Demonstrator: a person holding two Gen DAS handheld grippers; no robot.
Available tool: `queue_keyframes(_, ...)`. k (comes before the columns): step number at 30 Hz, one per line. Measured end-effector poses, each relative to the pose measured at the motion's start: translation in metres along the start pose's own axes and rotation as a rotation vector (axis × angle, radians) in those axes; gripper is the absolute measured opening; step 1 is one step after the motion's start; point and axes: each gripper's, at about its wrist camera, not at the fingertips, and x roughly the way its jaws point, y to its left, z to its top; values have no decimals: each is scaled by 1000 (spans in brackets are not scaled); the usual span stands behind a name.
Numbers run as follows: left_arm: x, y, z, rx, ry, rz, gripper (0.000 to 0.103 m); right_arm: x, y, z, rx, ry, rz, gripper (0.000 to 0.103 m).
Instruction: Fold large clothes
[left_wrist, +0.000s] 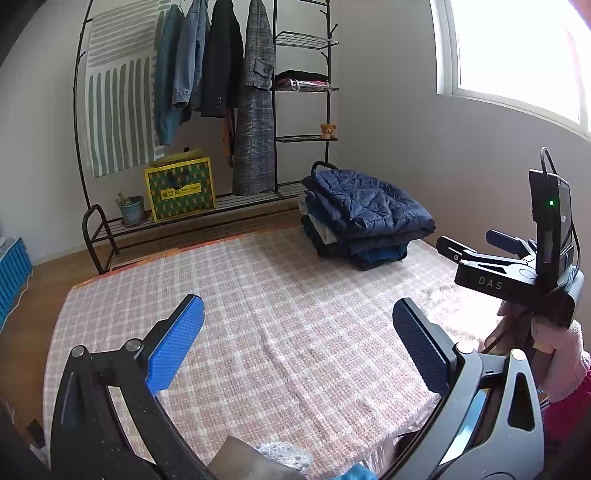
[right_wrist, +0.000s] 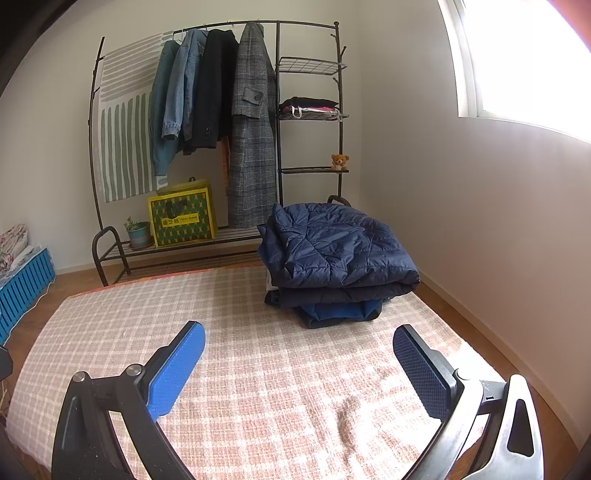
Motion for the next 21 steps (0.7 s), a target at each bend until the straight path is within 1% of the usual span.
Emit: queue_keyframes(21,1,-4,0,6,0,5,103,-1,5,-2,3,2,-1,103)
